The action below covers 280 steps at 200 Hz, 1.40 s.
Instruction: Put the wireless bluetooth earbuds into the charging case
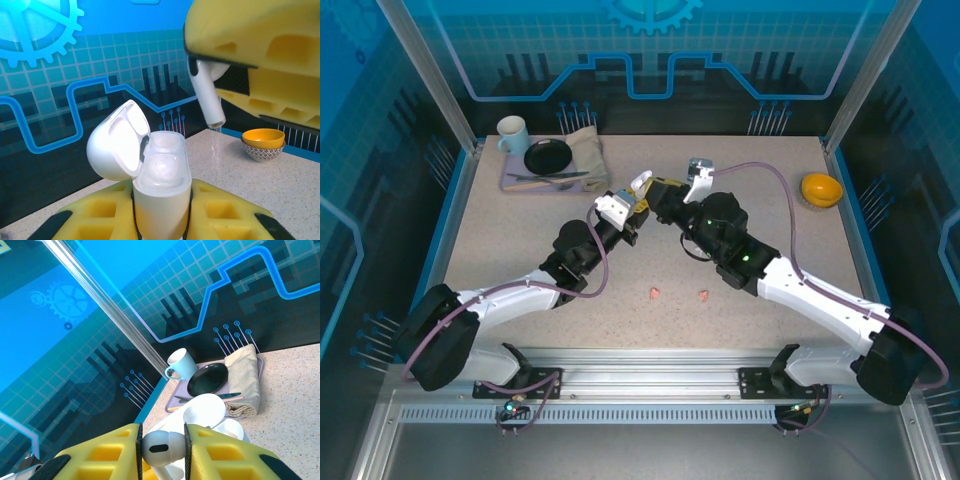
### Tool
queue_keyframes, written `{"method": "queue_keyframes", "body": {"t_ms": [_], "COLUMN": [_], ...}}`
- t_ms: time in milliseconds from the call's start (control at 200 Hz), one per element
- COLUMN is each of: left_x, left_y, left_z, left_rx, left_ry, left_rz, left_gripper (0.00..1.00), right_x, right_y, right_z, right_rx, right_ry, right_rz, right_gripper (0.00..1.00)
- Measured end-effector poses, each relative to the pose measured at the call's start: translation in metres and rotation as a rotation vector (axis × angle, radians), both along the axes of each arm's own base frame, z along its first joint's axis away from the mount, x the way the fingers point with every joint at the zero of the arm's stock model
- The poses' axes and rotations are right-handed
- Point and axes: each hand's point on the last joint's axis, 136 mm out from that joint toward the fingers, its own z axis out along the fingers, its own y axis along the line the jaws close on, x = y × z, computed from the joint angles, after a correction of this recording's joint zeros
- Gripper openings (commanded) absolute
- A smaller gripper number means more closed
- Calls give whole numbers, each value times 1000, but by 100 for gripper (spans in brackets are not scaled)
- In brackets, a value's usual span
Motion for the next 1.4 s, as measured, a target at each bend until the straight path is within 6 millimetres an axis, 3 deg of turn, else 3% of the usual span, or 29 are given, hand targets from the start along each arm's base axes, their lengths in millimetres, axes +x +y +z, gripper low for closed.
{"method": "queue_keyframes", "body": {"t_ms": [350,1401], "left_x": [-2,-3], "left_y": [-2,-5], "left_z": [0,3], "left_rx": [-19,-32], "left_ry": [14,36], "left_rz": [-19,-40], "left_gripper": [0,0], "right_x": [9,7], "right_y": [10,11], "right_z": [-19,-19], "right_rx": [-27,-6], "right_ry": [29,18], "right_rz": [4,28], "right_gripper": [25,22]}}
